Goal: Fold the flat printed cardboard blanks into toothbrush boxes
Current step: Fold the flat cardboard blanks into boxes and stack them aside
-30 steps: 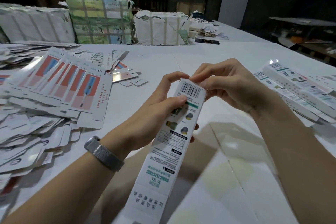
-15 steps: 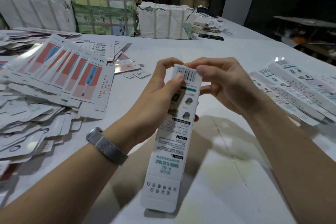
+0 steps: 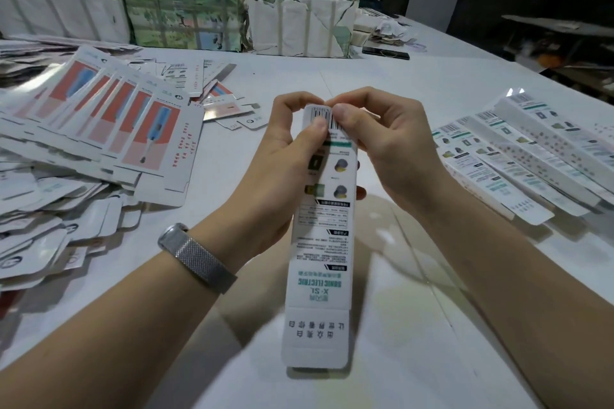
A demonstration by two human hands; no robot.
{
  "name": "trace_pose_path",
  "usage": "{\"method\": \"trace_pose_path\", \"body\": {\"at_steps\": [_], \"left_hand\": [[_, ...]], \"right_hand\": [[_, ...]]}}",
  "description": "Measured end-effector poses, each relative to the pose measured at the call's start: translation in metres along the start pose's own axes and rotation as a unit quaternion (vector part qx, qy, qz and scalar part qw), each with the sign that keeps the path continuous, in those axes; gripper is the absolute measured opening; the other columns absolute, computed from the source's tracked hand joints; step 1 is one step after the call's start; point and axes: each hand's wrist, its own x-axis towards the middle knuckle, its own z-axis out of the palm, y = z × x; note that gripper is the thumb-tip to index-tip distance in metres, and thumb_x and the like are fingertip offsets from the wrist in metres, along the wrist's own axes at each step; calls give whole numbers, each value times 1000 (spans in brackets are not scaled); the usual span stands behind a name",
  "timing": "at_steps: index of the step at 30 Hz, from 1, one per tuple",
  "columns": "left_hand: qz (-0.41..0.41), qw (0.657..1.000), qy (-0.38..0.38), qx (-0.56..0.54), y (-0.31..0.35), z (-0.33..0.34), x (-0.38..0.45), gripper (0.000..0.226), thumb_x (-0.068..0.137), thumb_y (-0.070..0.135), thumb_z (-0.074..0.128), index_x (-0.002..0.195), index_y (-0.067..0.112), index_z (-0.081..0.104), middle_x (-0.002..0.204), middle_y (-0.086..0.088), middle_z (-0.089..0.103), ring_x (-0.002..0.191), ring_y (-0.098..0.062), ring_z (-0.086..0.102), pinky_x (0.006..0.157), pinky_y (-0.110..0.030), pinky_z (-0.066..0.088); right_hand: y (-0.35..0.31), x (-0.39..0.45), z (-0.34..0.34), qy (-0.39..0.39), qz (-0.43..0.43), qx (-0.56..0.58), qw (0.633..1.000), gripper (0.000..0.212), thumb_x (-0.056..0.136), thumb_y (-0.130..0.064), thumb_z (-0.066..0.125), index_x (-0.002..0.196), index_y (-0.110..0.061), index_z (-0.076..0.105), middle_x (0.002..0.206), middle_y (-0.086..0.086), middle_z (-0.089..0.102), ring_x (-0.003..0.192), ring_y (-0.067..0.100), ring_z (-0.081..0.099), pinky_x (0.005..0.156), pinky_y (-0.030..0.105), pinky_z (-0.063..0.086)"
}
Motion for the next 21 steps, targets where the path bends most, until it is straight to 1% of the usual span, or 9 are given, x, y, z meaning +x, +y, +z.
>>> {"method": "trace_pose_path", "body": {"at_steps": [4,6,8,11,13,15,17,19,21], "left_hand": [[12,1000,20,12,-4,1,3,13,108,24,39,117,32,39,87,-18,71,73,-33,69,62,-46,60],[13,1000,24,16,-5,1,3,12,108,25,37,117,33,37,82,-15,73,68,-34,70,56,-41,59],[7,1000,26,6,-5,0,3,8,108,26,38,114,32,37,81,-15,73,68,-34,71,54,-37,57],[12,999,42,21,-5,-1,5,3,107,28,40,109,31,39,80,-11,73,66,-27,72,62,-45,60],[28,998,61,19,-5,-2,6,5,106,26,42,106,30,40,79,-8,72,64,-23,70,61,-42,60],[48,994,89,30,-3,-3,8,8,106,24,42,106,32,40,80,-4,69,62,-18,68,57,-34,57],[56,993,95,34,0,-3,9,7,107,25,40,106,32,39,80,-1,67,62,-14,65,56,-32,54],[32,997,68,1,3,-3,6,3,107,31,37,109,29,36,83,0,67,64,-14,64,58,-33,54],[-4,997,14,-74,8,0,1,21,107,37,34,120,20,33,103,-8,66,81,-17,69,67,-33,57]], "right_hand": [[0,1,4,53,-17,-63,996,7,94,-14,66,88,-16,64,86,4,68,75,19,65,56,27,53],[0,2,5,61,-26,-106,992,6,94,-17,67,89,-18,64,93,7,68,77,15,64,57,23,52],[-1,2,6,56,-27,-118,991,4,94,-18,66,90,-19,65,95,9,68,77,13,63,56,24,52],[-3,0,9,59,-24,-130,990,5,94,-22,66,91,-25,65,99,5,66,78,9,62,50,27,53],[-2,-2,11,62,-32,-167,983,6,94,-27,66,100,-28,66,103,-5,59,84,7,60,56,26,54],[-2,-3,13,59,-43,-227,971,29,92,-33,65,120,-26,65,107,-9,49,88,7,56,70,23,51],[-4,-4,14,38,-37,-255,966,50,88,-41,62,135,-26,58,112,-7,45,88,6,53,76,18,48],[-9,-3,15,5,1,-268,963,67,79,-47,61,142,-27,52,116,-8,42,87,4,51,76,13,45],[-12,-3,13,-30,37,-270,962,80,72,-48,62,147,-25,46,115,-11,42,88,4,53,74,12,45]]}}
